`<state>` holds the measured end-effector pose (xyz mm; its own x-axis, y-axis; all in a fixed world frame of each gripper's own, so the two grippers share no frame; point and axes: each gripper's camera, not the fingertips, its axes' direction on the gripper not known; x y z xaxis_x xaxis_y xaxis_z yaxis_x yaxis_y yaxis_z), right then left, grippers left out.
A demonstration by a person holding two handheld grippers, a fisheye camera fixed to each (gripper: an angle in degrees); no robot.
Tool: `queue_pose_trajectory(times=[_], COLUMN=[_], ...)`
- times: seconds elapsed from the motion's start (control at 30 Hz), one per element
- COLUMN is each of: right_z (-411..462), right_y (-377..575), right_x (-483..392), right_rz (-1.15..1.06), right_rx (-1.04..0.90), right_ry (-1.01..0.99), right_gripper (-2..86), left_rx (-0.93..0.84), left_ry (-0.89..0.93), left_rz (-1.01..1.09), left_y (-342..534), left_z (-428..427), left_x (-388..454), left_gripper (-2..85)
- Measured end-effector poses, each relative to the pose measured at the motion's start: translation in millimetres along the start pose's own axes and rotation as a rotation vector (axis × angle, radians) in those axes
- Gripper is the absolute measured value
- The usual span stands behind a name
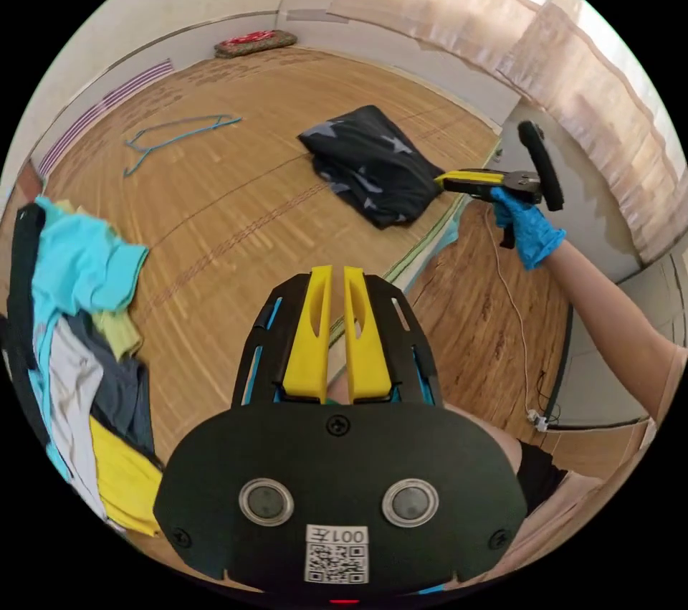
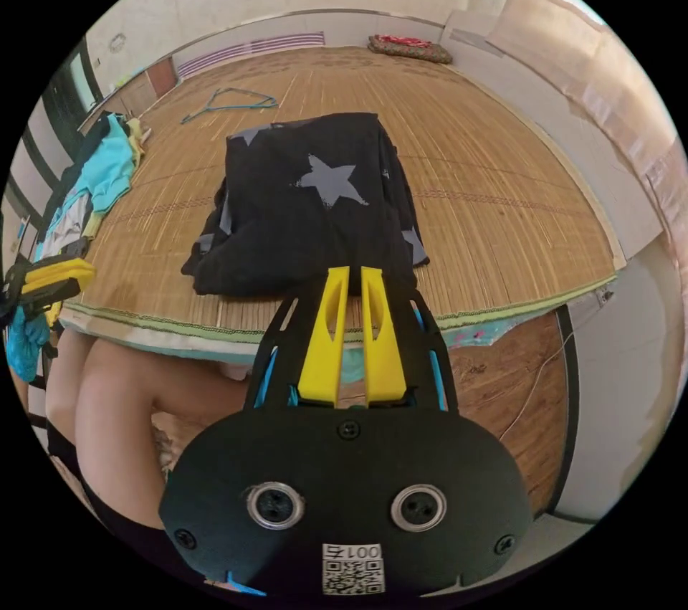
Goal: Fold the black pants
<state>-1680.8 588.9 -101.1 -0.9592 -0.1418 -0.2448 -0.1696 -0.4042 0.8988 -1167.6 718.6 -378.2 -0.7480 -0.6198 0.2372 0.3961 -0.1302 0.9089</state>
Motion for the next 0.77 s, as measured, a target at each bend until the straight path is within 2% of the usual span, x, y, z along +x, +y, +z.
queue_pose_trajectory(times=[0.23,0.37,0.57,0.77], right_z=[-46.9,-75.8,-108.2,-137.8], right_y=[38.3,60.6,87.6,119.4], right_x=[-44.4,-89.2,-170.7,-227.9], right_rz=[-0.008,-0.04,-0.158,-0.062], right_rx=[0.113,0.178,0.254,0.357], right_ry=[-0.006,-0.034,0.104,0.06], right_gripper=[0.8,0.7,0.6,0.2], left_rx=[0.064,0.18,0.271,0.301], left_ry=[-0.041,-0.167,-0.348,-0.39], left_rz=[-0.185,-0.311,-0.405,-0.494], left_y=[67.1,108.7,169.8,220.1], left_z=[-49.9,-98.6,-165.4,-210.3], left_x=[-45.6,-66.9,-89.5,-108.4], left_gripper=[-1.2,-1.2,-1.6,-1.5])
